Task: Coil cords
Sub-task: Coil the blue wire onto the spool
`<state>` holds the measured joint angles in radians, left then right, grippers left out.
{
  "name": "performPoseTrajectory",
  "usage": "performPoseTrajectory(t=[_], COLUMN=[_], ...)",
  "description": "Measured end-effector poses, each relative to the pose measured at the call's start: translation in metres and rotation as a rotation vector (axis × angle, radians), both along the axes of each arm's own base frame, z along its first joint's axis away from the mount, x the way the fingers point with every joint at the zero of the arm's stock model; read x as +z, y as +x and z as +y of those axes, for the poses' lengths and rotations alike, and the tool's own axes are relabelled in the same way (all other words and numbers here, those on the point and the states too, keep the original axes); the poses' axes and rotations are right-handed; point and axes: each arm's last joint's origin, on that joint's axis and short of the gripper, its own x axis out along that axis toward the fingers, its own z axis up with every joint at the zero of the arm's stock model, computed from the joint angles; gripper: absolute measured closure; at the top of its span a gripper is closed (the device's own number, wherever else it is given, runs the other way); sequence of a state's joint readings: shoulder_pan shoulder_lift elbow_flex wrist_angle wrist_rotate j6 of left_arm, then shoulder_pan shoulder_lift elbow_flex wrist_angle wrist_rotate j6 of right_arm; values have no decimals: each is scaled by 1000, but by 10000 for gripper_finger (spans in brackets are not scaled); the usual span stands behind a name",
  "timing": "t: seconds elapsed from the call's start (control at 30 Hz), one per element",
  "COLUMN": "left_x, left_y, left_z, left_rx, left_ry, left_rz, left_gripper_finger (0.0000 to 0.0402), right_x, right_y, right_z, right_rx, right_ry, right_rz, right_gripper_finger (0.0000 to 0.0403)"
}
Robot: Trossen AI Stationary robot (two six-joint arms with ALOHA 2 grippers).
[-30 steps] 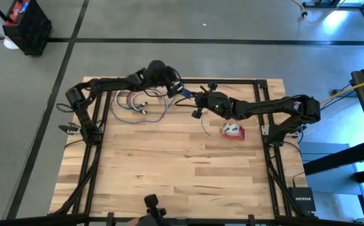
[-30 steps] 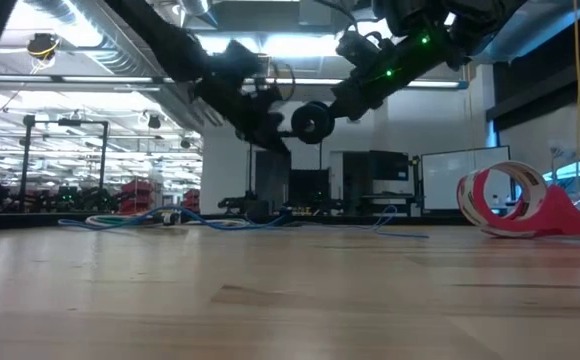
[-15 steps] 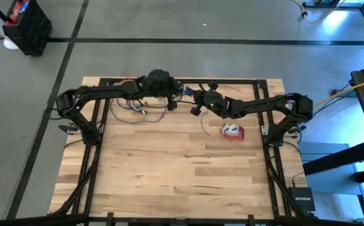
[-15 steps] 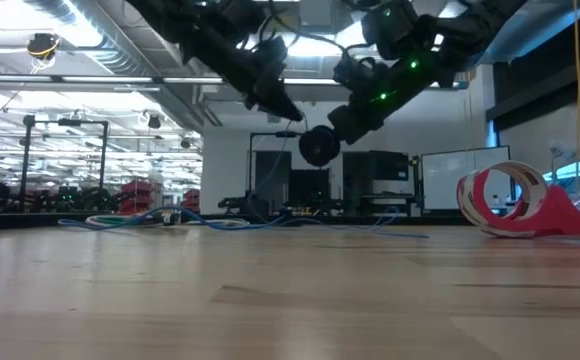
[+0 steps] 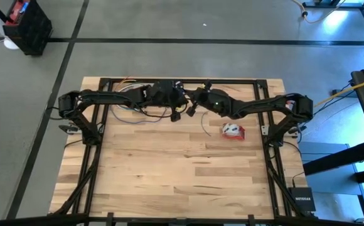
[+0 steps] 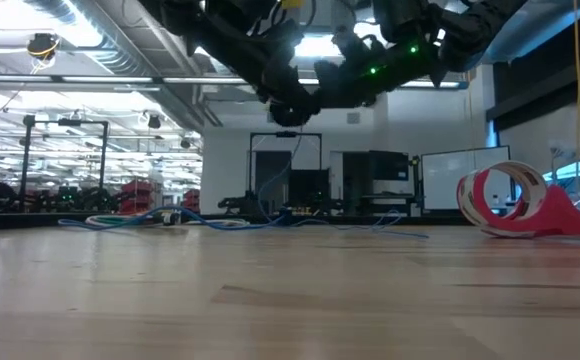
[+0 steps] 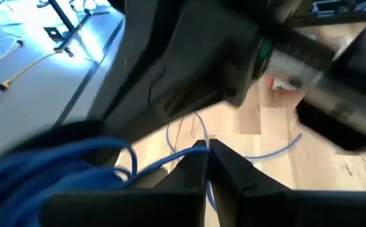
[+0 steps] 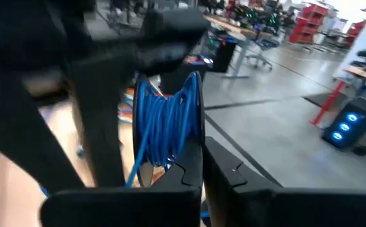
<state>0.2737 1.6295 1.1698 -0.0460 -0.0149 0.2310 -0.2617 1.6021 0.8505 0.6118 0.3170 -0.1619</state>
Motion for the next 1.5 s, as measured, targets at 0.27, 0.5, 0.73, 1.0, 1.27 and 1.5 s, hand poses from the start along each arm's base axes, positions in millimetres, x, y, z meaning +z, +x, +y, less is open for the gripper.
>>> performPoseTrajectory(t=[0.27,0.5,0.73,1.0,1.27,1.5], left_x=[-5,-13,-11,-19,-16,-16], left_y=[-2,-3,-3,-5,-4,-4], left_z=[1,2,2,3,3,3], left_rx=[12,8,5,5,-11,-11], left_ry=[12,10,19,23,58,58], left_rz=[-19,-32,-44,12,-2,-1], left_gripper_finger=[399,395,396,398,401,394], right_x=[34,62,82,111,111,109], right_y=[-17,-36,-53,-74,-79,-79], right_z=[6,15,24,29,31,31], right_rx=[44,83,101,96,118,119], right_ry=[-14,-27,-36,-69,-58,-58], right_rz=[-77,-138,-160,-268,-233,-224], right_gripper_finger=[402,402,402,402,402,402])
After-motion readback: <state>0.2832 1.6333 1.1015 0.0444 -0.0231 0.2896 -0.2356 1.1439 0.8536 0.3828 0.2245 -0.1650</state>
